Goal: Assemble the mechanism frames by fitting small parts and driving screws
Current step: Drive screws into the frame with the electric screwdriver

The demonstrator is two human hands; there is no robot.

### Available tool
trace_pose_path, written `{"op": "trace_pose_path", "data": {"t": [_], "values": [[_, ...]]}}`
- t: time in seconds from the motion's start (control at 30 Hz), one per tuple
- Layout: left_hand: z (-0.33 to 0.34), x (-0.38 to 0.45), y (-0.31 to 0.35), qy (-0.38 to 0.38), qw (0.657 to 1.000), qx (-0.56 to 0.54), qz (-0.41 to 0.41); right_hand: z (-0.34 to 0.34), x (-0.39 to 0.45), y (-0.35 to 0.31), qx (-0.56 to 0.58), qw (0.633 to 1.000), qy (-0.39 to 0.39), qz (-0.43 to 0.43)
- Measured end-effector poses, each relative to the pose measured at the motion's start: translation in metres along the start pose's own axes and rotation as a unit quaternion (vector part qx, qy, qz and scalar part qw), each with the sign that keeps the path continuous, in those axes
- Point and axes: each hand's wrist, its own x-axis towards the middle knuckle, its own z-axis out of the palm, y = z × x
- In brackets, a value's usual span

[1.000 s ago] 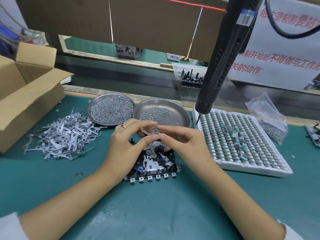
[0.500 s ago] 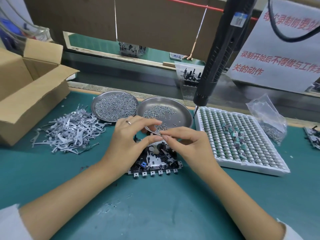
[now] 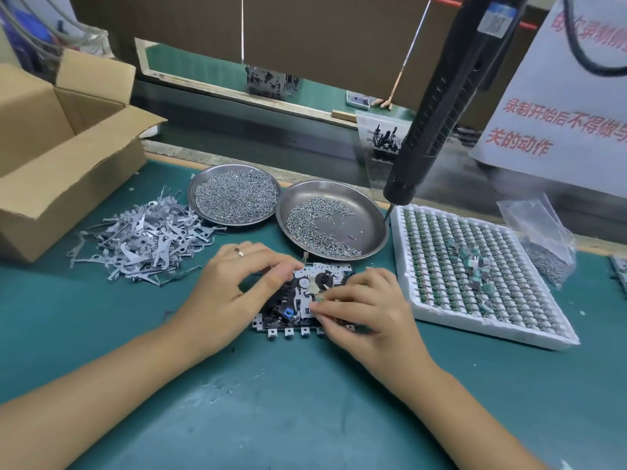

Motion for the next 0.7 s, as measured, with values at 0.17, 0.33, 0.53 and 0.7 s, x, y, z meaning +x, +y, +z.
{"op": "trace_pose_path", "data": {"t": [0.17, 0.33, 0.53, 0.7], "values": [[0.001, -0.001, 0.0, -0.01, 1.0, 0.007, 0.002, 0.001, 0.0, -0.001, -0.017, 0.999, -0.019, -0.024], [0.001, -0.001, 0.002, -0.02, 0.999, 0.021, 0.015, 0.001, 0.0, -0.002, -0.026, 0.999, -0.029, -0.027], [0.002, -0.008, 0.004, -0.091, 0.992, 0.069, 0.059, -0.002, 0.003, -0.01, 0.051, 0.994, -0.059, 0.071], [0.007, -0.011, 0.001, -0.118, 0.981, 0.138, 0.074, -0.009, 0.006, -0.013, 0.123, 0.975, -0.083, 0.164]]}}
